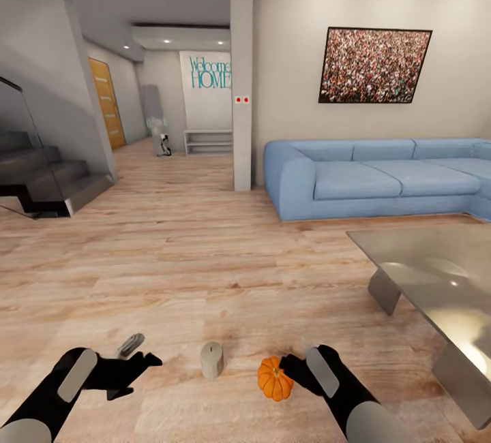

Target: Place each of the two pumpkins and all three candles from the living room inside a cabinet in the living room (use any cabinet), then make sure every cabinet is closed, and position the cauldron so it is next to a table in the living room.

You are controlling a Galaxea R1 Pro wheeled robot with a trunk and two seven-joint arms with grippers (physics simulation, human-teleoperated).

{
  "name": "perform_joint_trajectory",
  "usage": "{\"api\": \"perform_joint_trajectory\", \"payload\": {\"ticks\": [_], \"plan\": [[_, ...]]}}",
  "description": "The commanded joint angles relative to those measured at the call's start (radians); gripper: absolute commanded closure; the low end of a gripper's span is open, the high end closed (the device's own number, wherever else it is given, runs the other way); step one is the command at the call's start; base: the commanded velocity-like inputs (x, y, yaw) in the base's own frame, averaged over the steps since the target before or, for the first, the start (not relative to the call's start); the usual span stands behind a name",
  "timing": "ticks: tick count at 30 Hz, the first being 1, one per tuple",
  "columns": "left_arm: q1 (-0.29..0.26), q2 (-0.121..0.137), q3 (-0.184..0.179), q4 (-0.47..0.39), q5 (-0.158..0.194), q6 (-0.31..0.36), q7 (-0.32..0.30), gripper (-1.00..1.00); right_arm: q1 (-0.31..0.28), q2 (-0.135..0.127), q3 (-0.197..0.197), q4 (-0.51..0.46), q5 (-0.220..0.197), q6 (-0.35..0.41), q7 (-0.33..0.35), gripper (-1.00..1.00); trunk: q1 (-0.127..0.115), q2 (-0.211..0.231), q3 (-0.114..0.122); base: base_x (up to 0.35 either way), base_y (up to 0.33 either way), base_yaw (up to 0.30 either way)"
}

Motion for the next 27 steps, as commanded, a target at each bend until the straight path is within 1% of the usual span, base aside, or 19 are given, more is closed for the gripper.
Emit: {"api": "perform_joint_trajectory", "payload": {"ticks": [1,2,4,7,12,16,17,18,19,23,24,27], "plan": [[0.0,0.004,0.001,0.0,0.0,0.003,-0.021,-1.0,0.003,-0.001,-0.009,0.0,0.0,-0.008,0.004,-1.0,0.004,-0.007,-0.003,0.0,0.0,0.0],[0.0,0.006,0.001,0.0,0.0,0.004,-0.031,-1.0,0.004,-0.002,-0.013,0.0,0.0,-0.014,0.006,-1.0,0.008,-0.014,-0.006,0.0,0.0,0.0],[0.0,0.01,0.002,0.0,0.0,0.007,-0.071,-1.0,0.009,-0.003,-0.018,0.002,0.002,-0.051,0.019,-1.0,0.012,-0.021,-0.013,0.0,0.0,0.0],[0.0,0.01,0.001,0.0,0.0,0.008,-0.096,-1.0,0.011,-0.002,-0.016,0.006,0.008,-0.069,0.03,-1.0,0.013,-0.022,-0.025,0.0,0.0,0.0],[0.0,0.012,0.003,0.0,0.0,0.009,-0.106,-1.0,0.012,-0.003,-0.025,0.009,0.0,-0.075,0.033,-1.0,0.016,-0.023,-0.044,0.0,0.0,0.0],[0.0,0.014,0.023,0.001,0.001,0.019,-0.107,-1.0,0.011,-0.003,-0.033,0.011,-0.002,-0.09,0.037,-1.0,0.017,-0.024,-0.06,0.0,0.0,0.0],[0.0,0.015,0.031,0.001,0.002,0.026,-0.107,-1.0,0.011,-0.003,-0.041,0.011,-0.003,-0.095,0.038,-1.0,0.018,-0.025,-0.064,0.0,0.0,0.0],[0.0,0.015,0.039,0.001,0.002,0.033,-0.107,-1.0,0.011,-0.002,-0.058,0.011,-0.003,-0.101,0.039,-1.0,0.018,-0.025,-0.067,0.0,0.0,0.0],[0.0,0.016,0.046,0.001,0.002,0.038,-0.108,-1.0,0.007,-0.002,-0.084,0.011,-0.004,-0.104,0.039,-1.0,0.019,-0.025,-0.071,0.0,0.0,0.0],[0.0,0.021,0.067,0.003,0.002,0.048,-0.108,-1.0,-0.004,-0.002,-0.215,0.01,-0.003,-0.112,0.041,-1.0,0.021,-0.026,-0.087,0.0,0.0,0.0],[0.0,0.02,0.068,0.003,0.002,0.049,-0.108,-1.0,-0.005,-0.001,-0.229,0.01,-0.001,-0.119,0.041,-1.0,0.021,-0.026,-0.091,0.0,0.0,0.0],[0.0,0.017,0.07,0.003,0.002,0.047,-0.107,-1.0,-0.007,-0.002,-0.244,0.009,0.004,-0.144,0.041,-1.0,0.022,-0.027,-0.102,0.0,0.0,0.0]]}}
